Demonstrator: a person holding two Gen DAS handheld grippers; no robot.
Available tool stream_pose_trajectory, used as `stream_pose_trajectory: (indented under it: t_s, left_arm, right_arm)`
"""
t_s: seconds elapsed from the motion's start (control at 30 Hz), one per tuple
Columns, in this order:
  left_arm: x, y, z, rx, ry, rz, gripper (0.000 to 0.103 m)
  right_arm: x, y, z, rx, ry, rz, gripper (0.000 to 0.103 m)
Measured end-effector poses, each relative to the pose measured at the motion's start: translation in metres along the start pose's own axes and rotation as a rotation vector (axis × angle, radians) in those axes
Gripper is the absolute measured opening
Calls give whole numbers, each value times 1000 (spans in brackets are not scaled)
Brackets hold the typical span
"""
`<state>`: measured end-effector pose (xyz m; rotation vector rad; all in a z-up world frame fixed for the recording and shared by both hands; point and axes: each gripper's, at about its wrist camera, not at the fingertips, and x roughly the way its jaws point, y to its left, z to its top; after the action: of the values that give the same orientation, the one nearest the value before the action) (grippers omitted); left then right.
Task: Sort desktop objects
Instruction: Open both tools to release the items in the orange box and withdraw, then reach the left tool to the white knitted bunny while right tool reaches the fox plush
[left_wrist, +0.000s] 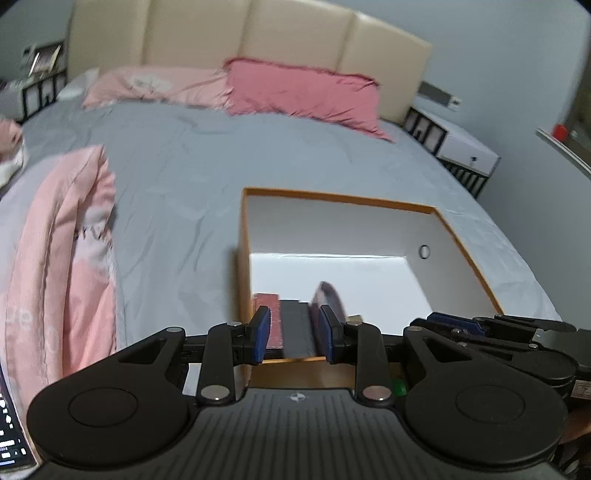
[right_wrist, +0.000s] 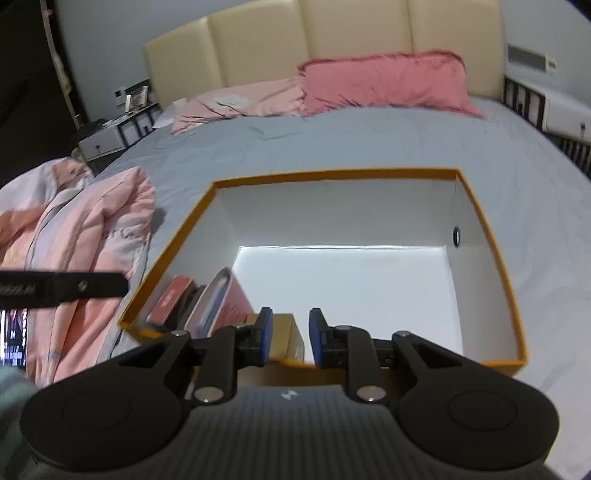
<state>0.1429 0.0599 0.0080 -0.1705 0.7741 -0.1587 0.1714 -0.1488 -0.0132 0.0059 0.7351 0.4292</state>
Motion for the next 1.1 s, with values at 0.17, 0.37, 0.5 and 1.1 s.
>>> stream_pose_trajectory:
  t_s: [0.17,0.37,0.5,1.1]
  left_arm:
    - [-9,-6,-12,20,53,-33,31]
    - [-13,-6,-41,40,173,-65,31]
    - [-18,-16,-63,101,239,-73,31]
    - [-2,-61,-113,64,437,42,54]
  right_arm:
    - [-25,6,-14,-64,-17,-8,24]
    - [-46,12,-36,-105,7,-16,24]
    - [-51,11,-54,-121,55,-34,24]
    - [-66,4,-110,-202,202,-106,55]
